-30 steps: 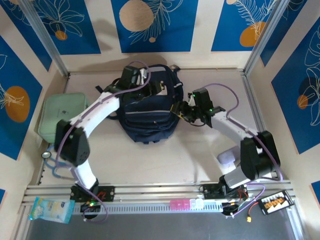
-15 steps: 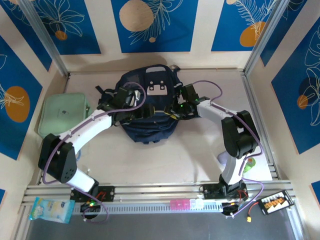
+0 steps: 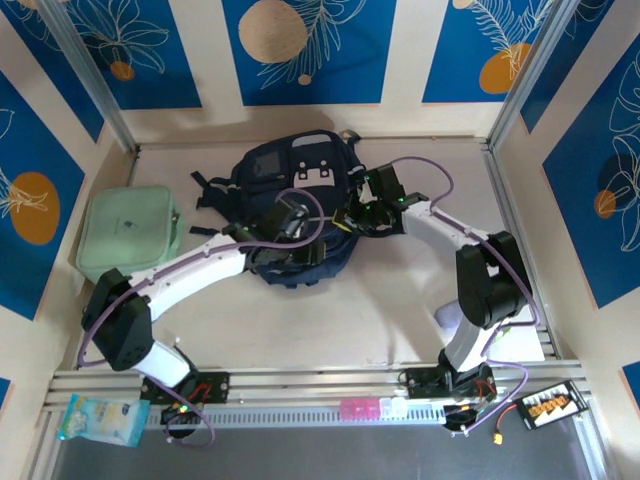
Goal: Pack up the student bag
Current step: Unzip the student bag at the center of the table.
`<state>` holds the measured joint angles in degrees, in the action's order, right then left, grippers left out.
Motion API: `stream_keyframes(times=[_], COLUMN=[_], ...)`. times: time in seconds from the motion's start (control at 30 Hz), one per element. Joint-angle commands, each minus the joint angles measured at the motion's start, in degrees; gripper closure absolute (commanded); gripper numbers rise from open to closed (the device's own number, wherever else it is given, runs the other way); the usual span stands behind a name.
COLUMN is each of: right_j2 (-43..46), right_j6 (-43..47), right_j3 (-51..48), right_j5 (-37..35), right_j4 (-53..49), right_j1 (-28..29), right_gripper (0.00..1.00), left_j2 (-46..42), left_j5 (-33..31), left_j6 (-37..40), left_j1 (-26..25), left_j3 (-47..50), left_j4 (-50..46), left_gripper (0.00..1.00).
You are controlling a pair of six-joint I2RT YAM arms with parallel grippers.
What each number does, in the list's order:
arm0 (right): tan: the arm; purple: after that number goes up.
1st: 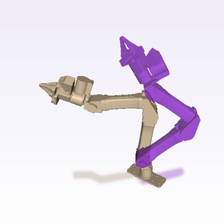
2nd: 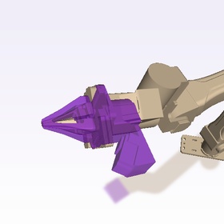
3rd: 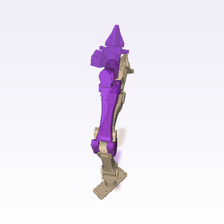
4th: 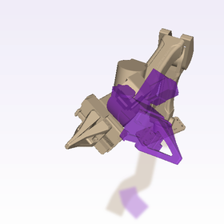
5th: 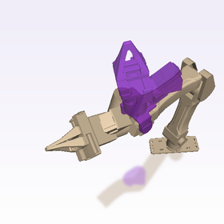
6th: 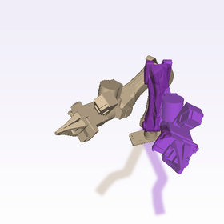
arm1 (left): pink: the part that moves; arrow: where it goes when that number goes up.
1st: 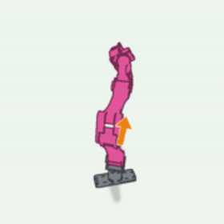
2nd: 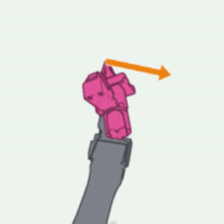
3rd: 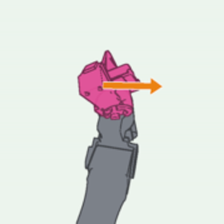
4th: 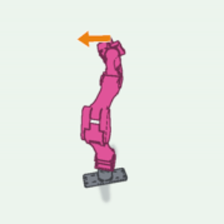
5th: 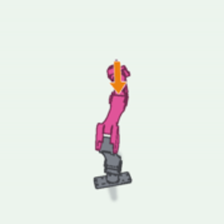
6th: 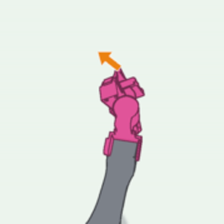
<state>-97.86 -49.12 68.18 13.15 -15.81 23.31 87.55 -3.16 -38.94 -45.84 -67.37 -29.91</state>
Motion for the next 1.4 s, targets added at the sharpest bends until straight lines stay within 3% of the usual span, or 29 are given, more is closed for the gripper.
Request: stream_keyframes(times=[0.0,0.23,0.67,1.17,1.27,1.37], right_j2=[2.49,2.7,2.59,2.31,2.33,2.62], right_j6=[-2.78,-3.26,-3.26,-3.96,-3.65,-2.85], right_j3=[-1.47,-1.48,-1.12,-1.25,-1.31,-1.36], right_j5=[4.69,6.14,7.15,7.42,7.04,5.48], right_j4=[1.79,2.45,2.72,2.99,2.92,2.07], right_j1=[-0.72,-1.24,-1.5,-1.67,-1.7,-2.44], right_gripper=[0.97,0.98,0.98,0.98,0.99,1.0], left_j2=[3.42,7.97,10.9,13.49,13.15,11.97], left_j5=[-6.52,-11.58,-13.84,-15.03,-15.03,-16.1], left_j6=[-4.29,-6.32,-8.81,-6.85,-6.55,-4.9], left_j1=[-2.13,-4.43,-4.43,-4.34,-4.35,-4.33], left_j3=[-4.14,-7.51,-9.33,-10.73,-10.24,-9.52], left_j4=[-3.98,-6.11,-6.53,-6.67,-6.13,-5.64], left_gripper=[0.36,0.38,0.62,0.77,0.83,0.96])
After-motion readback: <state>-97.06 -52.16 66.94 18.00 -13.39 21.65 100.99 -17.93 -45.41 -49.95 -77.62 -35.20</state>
